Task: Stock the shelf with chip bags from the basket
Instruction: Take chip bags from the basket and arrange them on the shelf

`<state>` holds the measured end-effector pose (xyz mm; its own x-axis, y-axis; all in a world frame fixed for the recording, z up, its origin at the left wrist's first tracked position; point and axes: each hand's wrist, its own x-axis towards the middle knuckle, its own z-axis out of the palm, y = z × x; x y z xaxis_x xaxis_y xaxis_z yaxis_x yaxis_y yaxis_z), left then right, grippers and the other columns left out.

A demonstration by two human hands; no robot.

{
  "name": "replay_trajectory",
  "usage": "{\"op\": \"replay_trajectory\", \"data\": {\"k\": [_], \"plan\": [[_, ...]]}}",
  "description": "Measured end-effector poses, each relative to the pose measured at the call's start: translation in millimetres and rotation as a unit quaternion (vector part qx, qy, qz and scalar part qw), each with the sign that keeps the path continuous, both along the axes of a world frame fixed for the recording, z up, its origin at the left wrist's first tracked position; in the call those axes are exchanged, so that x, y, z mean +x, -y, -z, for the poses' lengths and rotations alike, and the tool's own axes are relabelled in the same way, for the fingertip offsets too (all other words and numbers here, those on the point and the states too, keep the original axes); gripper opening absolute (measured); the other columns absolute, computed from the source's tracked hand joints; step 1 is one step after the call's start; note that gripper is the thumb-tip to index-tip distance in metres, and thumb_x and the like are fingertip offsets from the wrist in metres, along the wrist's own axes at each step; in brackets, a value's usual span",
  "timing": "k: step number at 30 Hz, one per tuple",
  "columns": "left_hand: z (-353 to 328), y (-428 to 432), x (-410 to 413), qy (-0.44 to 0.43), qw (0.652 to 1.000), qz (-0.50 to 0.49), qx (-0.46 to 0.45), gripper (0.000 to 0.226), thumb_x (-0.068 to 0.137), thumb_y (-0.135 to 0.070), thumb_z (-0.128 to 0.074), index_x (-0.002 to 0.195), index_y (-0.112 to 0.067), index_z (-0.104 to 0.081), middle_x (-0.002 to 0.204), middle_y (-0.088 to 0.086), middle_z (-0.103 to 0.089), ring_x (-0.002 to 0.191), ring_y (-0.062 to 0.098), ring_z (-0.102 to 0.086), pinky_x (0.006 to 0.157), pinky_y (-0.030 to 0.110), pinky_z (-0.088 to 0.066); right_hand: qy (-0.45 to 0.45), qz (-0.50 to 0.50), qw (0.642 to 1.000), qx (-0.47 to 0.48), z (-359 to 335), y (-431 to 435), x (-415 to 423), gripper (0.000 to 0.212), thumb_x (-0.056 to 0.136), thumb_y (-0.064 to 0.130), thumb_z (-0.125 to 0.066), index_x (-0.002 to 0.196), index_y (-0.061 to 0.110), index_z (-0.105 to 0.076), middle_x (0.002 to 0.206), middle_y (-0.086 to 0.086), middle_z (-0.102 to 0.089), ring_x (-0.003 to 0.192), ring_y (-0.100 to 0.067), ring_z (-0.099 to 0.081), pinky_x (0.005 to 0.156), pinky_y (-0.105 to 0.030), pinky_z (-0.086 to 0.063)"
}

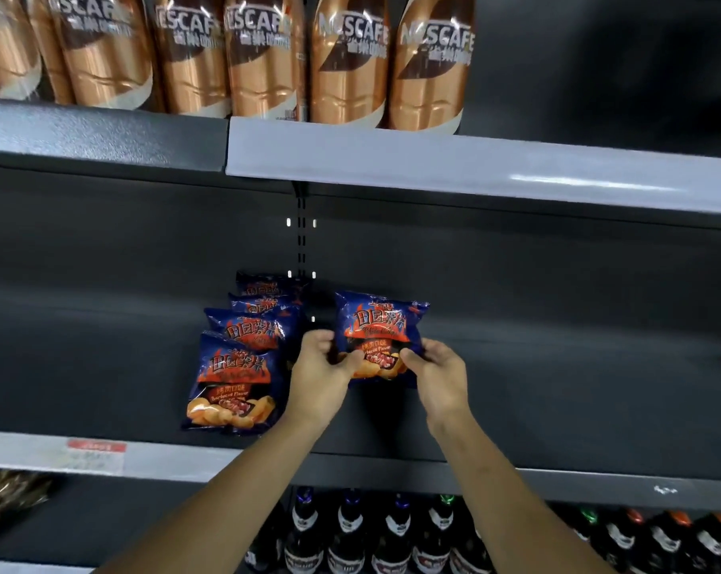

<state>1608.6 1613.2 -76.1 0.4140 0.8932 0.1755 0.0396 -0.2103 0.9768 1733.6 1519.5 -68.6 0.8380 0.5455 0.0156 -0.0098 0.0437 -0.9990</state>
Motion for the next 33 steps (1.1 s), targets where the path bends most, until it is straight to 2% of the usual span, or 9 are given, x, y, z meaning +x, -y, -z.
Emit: {"op": "replay_trajectory", "data": {"k": [6, 10, 13, 16, 18, 22, 27, 29, 33], "plan": [[12.3, -26.6, 28.4, -0.073, 0.997, -0.002, 0.033, 0.063, 0.083, -0.031, -0.076, 0.136, -0.016, -0.046, 0.12, -0.001, -0.062, 0.107, 0.011, -0.061, 0.093, 0.027, -0.049, 0.044, 0.002, 0.998, -0.041, 22.9, -53.0, 33.8, 0.012, 0.093, 0.012, -0.07, 0.103, 0.018, -0.067, 0.1, 0.0, -0.072, 0.098, -0.017, -0.069, 0.091, -0.032, -0.054], [13.2, -39.9, 40.9, -0.162, 0.985, -0.04, 0.048, 0.065, 0.089, -0.034, -0.068, 0.144, -0.013, -0.039, 0.138, 0.008, -0.042, 0.101, 0.009, -0.043, 0.086, 0.022, -0.035, 0.068, -0.011, 0.995, -0.075, 35.2, -85.2, 48.4, 0.018, 0.093, 0.014, -0.069, 0.112, 0.014, -0.067, 0.101, -0.001, -0.073, 0.098, -0.017, -0.069, 0.091, -0.034, -0.056], [18.8, -46.0, 43.5, -0.154, 0.987, -0.027, 0.025, 0.076, 0.089, -0.033, -0.068, 0.15, -0.01, -0.029, 0.134, 0.008, -0.044, 0.115, 0.019, -0.048, 0.09, 0.023, -0.034, 0.094, -0.012, 0.989, -0.111, 39.8, -101.5, 52.8, 0.026, 0.095, 0.019, -0.067, 0.12, 0.015, -0.064, 0.108, -0.001, -0.071, 0.104, -0.019, -0.066, 0.094, -0.033, -0.053], [23.0, -47.9, 42.8, -0.121, 0.992, -0.019, 0.018, 0.04, 0.09, -0.021, -0.069, 0.123, -0.021, -0.046, 0.104, -0.011, -0.052, 0.094, 0.002, -0.051, 0.086, 0.018, -0.039, 0.102, -0.007, 0.986, -0.132, 42.4, -113.6, 56.0, 0.029, 0.096, 0.02, -0.066, 0.124, 0.015, -0.062, 0.112, -0.003, -0.07, 0.106, -0.02, -0.065, 0.097, -0.034, -0.052], [27.2, -50.0, 43.4, -0.115, 0.993, -0.015, 0.022, 0.026, 0.089, -0.018, -0.07, 0.108, -0.02, -0.052, 0.103, -0.008, -0.058, 0.091, 0.001, -0.056, 0.075, 0.011, -0.041, 0.108, -0.008, 0.983, -0.145, 42.9, -118.7, 56.9, 0.031, 0.096, 0.02, -0.066, 0.125, 0.014, -0.061, 0.114, -0.004, -0.07, 0.107, -0.021, -0.065, 0.097, -0.034, -0.052], [30.5, -53.6, 44.4, -0.099, 0.995, 0.0, 0.012, 0.026, 0.089, -0.019, -0.069, 0.11, -0.019, -0.055, 0.111, -0.004, -0.061, 0.093, 0.0, -0.056, 0.071, 0.007, -0.035, 0.128, -0.026, 0.976, -0.171, 40.3, -119.9, 57.1, 0.021, 0.097, 0.021, -0.064, 0.116, 0.013, -0.062, 0.109, -0.005, -0.07, 0.104, -0.023, -0.065, 0.085, -0.03, -0.049], [31.3, -46.2, 44.4, -0.099, 0.994, -0.004, 0.034, 0.023, 0.09, -0.02, -0.067, 0.109, -0.023, -0.053, 0.112, -0.004, -0.062, 0.099, 0.005, -0.057, 0.081, 0.013, -0.036, 0.093, -0.029, 0.986, -0.138, 28.8, -105.3, 55.1, 0.051, 0.096, 0.022, -0.067, 0.143, 0.013, -0.05, 0.135, -0.004, -0.059, 0.121, -0.019, -0.056, 0.097, -0.024, -0.04], [28.5, -40.2, 44.4, -0.101, 0.993, -0.014, 0.058, 0.019, 0.091, -0.02, -0.066, 0.108, -0.022, -0.057, 0.11, -0.002, -0.062, 0.099, 0.005, -0.057, 0.085, 0.015, -0.037, 0.076, -0.003, 0.991, -0.106, 21.4, -96.1, 54.4, 0.044, 0.096, 0.021, -0.066, 0.137, 0.014, -0.054, 0.126, -0.002, -0.062, 0.109, -0.015, -0.057, 0.092, -0.023, -0.04], [12.6, -23.3, 41.0, -0.092, 0.994, 0.005, 0.05, 0.01, 0.096, -0.019, -0.062, 0.101, -0.023, -0.055, 0.097, -0.008, -0.061, 0.088, 0.002, -0.058, 0.071, 0.004, -0.04, 0.038, 0.022, 0.998, -0.043, 3.7, -70.3, 52.7, 0.009, 0.096, 0.013, -0.062, 0.096, 0.02, -0.067, 0.099, -0.004, -0.07, 0.085, -0.018, -0.063, 0.075, -0.028, -0.05]]}}
